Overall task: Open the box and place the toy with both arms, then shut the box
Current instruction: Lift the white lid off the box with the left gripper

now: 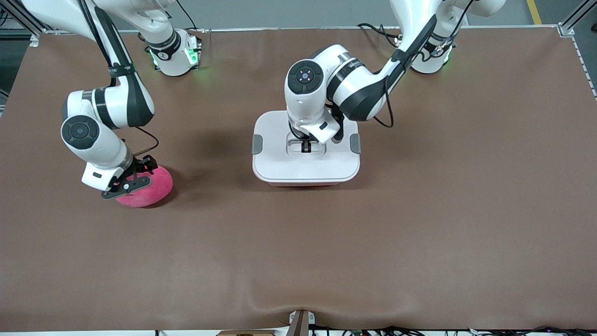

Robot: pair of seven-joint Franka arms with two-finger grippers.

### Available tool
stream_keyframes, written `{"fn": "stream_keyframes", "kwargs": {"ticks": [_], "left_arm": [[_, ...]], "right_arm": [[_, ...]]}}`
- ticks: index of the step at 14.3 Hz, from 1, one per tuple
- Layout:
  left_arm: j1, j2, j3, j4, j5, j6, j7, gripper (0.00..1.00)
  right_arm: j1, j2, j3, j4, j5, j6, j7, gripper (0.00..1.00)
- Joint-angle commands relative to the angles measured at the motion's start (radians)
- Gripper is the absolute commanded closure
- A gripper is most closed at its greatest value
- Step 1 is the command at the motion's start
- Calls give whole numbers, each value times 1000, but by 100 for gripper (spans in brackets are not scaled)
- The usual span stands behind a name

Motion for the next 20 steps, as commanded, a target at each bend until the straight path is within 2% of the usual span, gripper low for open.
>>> {"fn": "stream_keyframes", "kwargs": {"ticks": [1,2,3,6,11,14,20], "left_arm": [[7,-43,9,0,20,-25,-7,100],[30,-62,13,-1,20,-28,-4,100],[46,-76,13,0,20,-42,-2,100],[99,-129,13,-1,22,-80,45,100],[243,-237,12,-1,10,-203,246,100],[323,-300,12,-3,14,-249,373,100],[472,-383,10,-11,2,-369,469,100]], "right_arm": [[-12,1,6,-1,-17,1,-11,39],[-12,4,6,-1,-17,0,-11,52],[-12,4,6,-1,-17,0,-15,100],[-9,3,6,13,-17,0,-17,100],[6,-13,12,69,-16,-35,-64,100],[76,-43,16,115,-16,-114,-60,100],[228,-80,17,235,-16,-256,-61,100]]}}
